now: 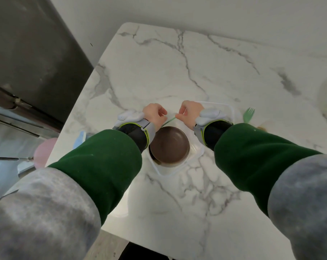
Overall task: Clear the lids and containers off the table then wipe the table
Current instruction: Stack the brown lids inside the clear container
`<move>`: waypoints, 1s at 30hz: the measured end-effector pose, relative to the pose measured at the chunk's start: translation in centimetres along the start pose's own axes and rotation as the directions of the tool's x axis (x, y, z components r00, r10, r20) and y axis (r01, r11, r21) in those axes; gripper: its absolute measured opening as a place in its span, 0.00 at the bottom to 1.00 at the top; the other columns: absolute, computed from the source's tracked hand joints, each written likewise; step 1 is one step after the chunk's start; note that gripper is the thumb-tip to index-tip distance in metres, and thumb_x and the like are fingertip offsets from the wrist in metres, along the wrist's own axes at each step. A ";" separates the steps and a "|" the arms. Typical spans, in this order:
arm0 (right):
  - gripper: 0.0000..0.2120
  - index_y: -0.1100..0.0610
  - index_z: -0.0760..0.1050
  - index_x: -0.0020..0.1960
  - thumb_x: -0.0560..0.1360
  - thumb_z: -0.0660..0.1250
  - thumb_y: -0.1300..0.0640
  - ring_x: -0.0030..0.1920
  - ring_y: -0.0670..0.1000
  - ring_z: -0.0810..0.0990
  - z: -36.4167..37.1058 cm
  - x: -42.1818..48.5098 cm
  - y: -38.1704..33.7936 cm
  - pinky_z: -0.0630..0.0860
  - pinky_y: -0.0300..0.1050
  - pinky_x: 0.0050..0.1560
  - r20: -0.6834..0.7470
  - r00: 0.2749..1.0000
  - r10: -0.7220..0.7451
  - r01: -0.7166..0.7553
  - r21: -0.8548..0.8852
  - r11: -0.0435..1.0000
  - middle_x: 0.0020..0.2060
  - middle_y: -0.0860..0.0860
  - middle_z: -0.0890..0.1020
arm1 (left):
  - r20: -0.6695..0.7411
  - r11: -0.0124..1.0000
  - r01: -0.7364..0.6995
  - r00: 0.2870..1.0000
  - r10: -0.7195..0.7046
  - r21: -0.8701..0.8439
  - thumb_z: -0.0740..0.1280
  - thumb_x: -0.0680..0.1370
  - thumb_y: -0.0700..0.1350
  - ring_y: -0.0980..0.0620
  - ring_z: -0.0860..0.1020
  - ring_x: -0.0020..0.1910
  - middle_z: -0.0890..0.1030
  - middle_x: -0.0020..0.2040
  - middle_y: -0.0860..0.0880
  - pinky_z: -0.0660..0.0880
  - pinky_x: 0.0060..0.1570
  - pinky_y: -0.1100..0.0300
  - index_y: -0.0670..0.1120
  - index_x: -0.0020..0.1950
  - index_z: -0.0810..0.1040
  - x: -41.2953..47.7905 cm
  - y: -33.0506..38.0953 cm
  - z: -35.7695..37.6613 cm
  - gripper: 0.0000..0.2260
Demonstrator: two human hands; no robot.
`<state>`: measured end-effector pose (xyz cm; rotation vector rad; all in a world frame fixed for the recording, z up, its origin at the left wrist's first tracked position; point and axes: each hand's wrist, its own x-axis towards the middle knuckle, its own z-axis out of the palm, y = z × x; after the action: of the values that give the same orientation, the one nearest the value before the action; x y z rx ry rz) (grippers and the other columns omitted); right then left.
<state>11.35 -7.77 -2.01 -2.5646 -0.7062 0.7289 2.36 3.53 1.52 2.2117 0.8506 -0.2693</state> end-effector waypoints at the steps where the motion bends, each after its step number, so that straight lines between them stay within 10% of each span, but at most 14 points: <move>1: 0.10 0.58 0.74 0.52 0.76 0.66 0.53 0.46 0.54 0.75 0.0 0.0 0.1 0.66 0.43 0.43 0.005 1.000 0.015 -0.015 0.021 1.000 0.47 0.54 0.78 | 0.006 1.000 0.001 1.000 -0.001 0.006 0.65 0.77 0.40 0.47 0.78 0.58 0.81 0.58 0.45 0.71 0.55 0.61 0.42 0.58 0.80 0.2 0.0 0.1 0.11; 9: 0.11 0.64 0.78 0.52 0.74 0.65 0.58 0.29 0.48 0.63 -0.4 1.2 -0.3 0.60 0.39 0.29 0.125 0.985 0.122 -0.124 0.010 0.992 0.28 0.47 0.67 | 0.042 1.000 0.005 0.999 -0.006 0.029 0.70 0.73 0.48 0.45 0.81 0.52 0.84 0.51 0.45 0.74 0.52 0.58 0.43 0.52 0.83 1.3 -0.4 0.9 0.12; 13: 0.06 0.56 0.76 0.50 0.74 0.67 0.58 0.42 0.51 0.70 -0.4 1.2 -0.2 0.62 0.34 0.32 0.161 0.983 0.089 -0.105 0.097 0.990 0.31 0.45 0.68 | 0.043 0.999 0.011 0.999 -0.013 0.034 0.70 0.72 0.49 0.45 0.81 0.52 0.84 0.51 0.45 0.74 0.53 0.57 0.43 0.51 0.83 1.5 -0.5 1.0 0.12; 20: 0.06 0.64 0.69 0.41 0.75 0.63 0.64 0.24 0.41 0.65 -0.3 0.1 -0.1 0.61 0.31 0.25 0.135 0.988 0.071 -0.093 0.160 0.983 0.34 0.66 0.68 | 0.054 0.998 0.018 0.998 -0.021 0.057 0.69 0.74 0.48 0.46 0.80 0.54 0.83 0.53 0.45 0.74 0.56 0.57 0.43 0.54 0.82 1.2 0.0 0.8 0.12; 24: 0.12 0.58 0.77 0.53 0.74 0.67 0.52 0.43 0.52 0.75 -1.6 -0.6 1.0 0.73 0.46 0.48 0.047 0.997 0.068 -0.073 0.124 0.990 0.43 0.51 0.76 | 0.027 0.997 0.018 0.999 -0.020 0.069 0.67 0.75 0.42 0.47 0.79 0.55 0.82 0.55 0.46 0.72 0.51 0.62 0.44 0.55 0.81 1.1 1.0 0.9 0.10; 30: 0.14 0.63 0.76 0.59 0.78 0.62 0.57 0.58 0.60 0.77 -4.4 -1.7 6.1 0.72 0.47 0.55 -0.042 0.959 0.282 -0.279 0.057 0.959 0.56 0.61 0.79 | -0.013 0.998 -0.018 1.000 0.019 0.066 0.65 0.75 0.39 0.46 0.78 0.56 0.81 0.56 0.46 0.72 0.53 0.60 0.44 0.55 0.81 0.8 2.7 1.8 0.10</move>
<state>14.81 -14.51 -0.81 -2.6561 -0.3049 0.7544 4.83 1.30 1.43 2.2843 0.8387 -0.2770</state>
